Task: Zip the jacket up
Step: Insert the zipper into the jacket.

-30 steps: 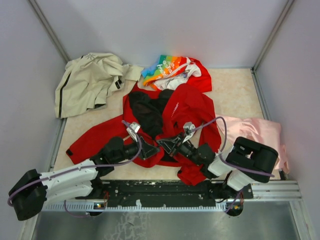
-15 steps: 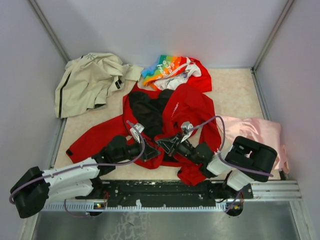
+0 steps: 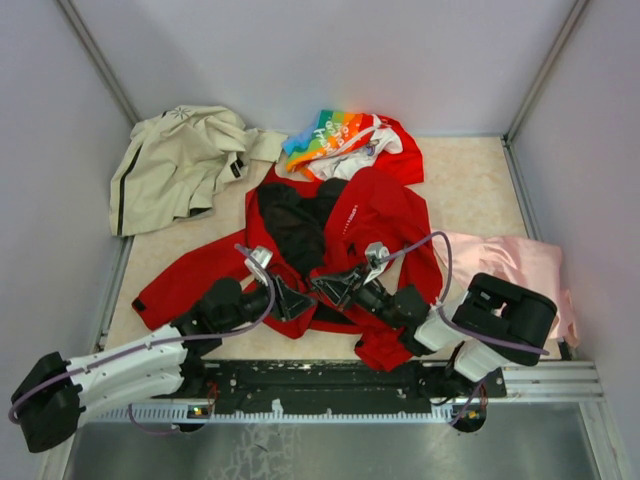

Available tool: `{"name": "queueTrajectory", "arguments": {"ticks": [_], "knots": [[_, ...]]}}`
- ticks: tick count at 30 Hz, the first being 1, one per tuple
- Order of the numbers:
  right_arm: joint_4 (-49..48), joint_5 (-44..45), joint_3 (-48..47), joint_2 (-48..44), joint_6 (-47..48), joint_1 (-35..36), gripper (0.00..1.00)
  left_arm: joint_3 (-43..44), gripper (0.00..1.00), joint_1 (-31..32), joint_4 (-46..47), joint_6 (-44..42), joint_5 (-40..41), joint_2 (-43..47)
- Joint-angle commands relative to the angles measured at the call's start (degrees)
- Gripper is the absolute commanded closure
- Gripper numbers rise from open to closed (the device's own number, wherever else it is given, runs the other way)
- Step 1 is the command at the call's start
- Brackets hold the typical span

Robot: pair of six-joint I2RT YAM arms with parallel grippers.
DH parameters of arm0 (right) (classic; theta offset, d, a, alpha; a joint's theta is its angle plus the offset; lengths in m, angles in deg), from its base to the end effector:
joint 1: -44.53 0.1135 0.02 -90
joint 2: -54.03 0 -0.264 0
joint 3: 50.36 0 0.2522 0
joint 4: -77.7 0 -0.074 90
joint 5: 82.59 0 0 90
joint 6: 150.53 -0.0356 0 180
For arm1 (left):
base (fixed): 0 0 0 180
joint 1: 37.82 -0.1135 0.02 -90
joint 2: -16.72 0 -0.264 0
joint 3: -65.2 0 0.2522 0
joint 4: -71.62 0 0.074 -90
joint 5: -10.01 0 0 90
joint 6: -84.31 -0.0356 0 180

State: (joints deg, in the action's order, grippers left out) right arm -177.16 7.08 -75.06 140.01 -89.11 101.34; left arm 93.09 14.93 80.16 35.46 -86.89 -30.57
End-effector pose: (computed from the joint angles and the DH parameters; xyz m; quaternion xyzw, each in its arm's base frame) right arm 0.1253 0.1919 0.1814 -0.1530 0.5993 0.5341 0.5763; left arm 0.1093 -0.1508 0.2031 0.1159 0.7616 -0.4963 0.4002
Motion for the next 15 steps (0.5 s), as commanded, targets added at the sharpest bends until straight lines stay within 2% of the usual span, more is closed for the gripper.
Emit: {"name": "queueTrajectory", "arguments": {"ticks": [1,15], "knots": [[-9.73,0.51,-0.06,-0.82,0.09,-0.57,1.0,-1.77,0.54,0.12,0.59,3.16,3.81,2.77],[-10.17,0.29,-0.12,0.14,-0.53,-0.12,1.0,-7.02,0.53,-0.36,10.14,10.76,4.89,4.76]]}}
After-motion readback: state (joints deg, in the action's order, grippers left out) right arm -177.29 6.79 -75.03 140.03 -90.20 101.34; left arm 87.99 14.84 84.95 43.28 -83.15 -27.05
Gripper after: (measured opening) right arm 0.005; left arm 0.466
